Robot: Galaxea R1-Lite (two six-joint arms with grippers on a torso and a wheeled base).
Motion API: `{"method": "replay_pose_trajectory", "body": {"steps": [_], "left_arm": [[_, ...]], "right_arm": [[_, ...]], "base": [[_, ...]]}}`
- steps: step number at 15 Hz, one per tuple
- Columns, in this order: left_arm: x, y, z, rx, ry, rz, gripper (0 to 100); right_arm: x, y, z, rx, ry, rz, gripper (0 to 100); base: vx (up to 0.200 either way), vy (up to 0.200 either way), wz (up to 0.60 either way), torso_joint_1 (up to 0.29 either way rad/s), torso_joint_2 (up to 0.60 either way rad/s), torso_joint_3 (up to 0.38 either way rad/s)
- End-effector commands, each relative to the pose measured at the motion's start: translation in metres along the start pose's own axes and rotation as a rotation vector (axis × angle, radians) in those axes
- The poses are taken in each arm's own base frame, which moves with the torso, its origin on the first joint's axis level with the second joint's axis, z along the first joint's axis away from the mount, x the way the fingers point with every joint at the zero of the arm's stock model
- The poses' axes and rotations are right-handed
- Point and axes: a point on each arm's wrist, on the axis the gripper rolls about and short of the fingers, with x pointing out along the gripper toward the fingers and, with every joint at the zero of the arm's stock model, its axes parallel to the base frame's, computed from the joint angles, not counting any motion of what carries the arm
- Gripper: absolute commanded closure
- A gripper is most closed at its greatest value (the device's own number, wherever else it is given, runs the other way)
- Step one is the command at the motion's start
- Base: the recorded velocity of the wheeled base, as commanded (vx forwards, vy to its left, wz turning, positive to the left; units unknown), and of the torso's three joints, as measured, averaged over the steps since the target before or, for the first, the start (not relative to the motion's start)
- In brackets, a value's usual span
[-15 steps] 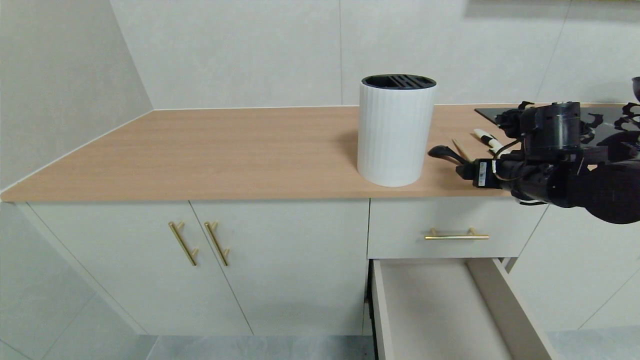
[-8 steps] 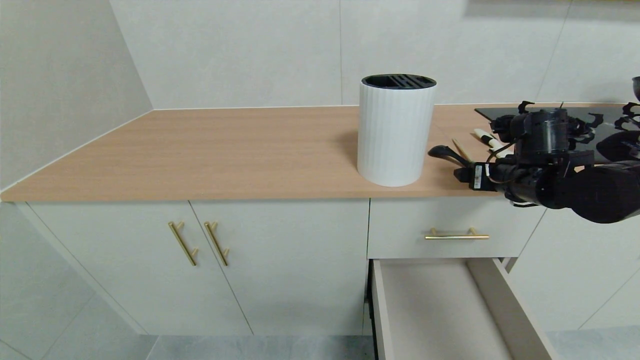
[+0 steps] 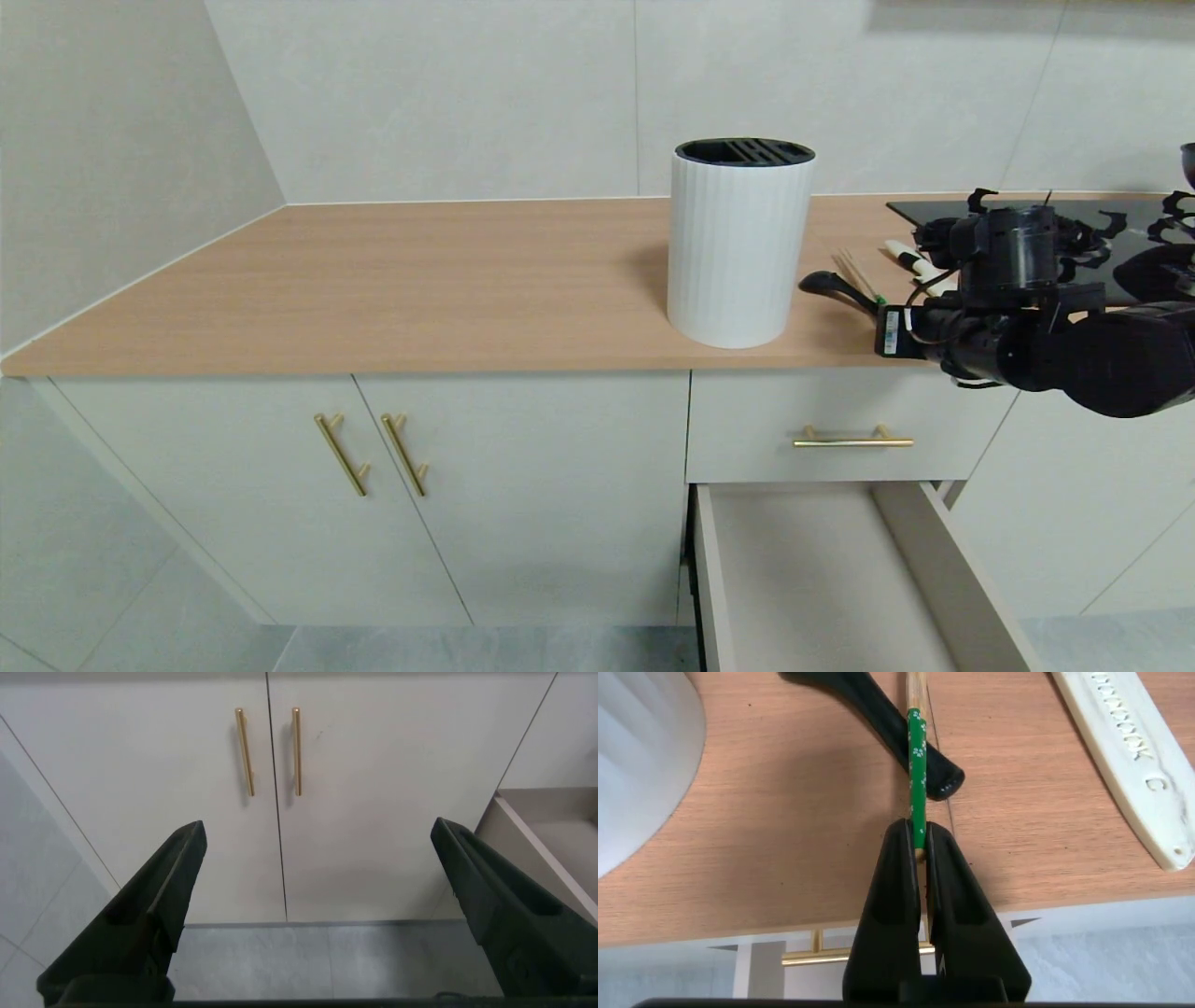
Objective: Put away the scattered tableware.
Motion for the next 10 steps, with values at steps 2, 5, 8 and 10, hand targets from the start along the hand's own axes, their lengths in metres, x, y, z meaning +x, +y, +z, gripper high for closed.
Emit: {"method": "replay_pose_trajectory", "body": {"steps": [2, 5, 8, 10], "left_arm": [[0.000, 0.000, 0.000, 0.000, 0.000, 0.000, 0], [0.000, 0.000, 0.000, 0.000, 0.000, 0.000, 0], [0.000, 0.000, 0.000, 0.000, 0.000, 0.000, 0], [0.000, 0.000, 0.000, 0.000, 0.000, 0.000, 0]], "right_arm": [[-0.003, -0.001, 0.002, 0.003, -0.008, 0.000, 100], [-0.016, -0.007, 0.013, 0.018, -0.041, -0.001, 100], [-0.045, -0.017, 0.029, 0.039, -0.098, 0.010, 100], [-0.070, -0.025, 0.037, 0.037, -0.092, 0.015, 100]], "base": [[0.000, 0.000, 0.00, 0.000, 0.00, 0.000], [0.000, 0.000, 0.00, 0.000, 0.00, 0.000], [0.000, 0.000, 0.00, 0.000, 0.00, 0.000], [0.000, 0.000, 0.00, 0.000, 0.00, 0.000]]}}
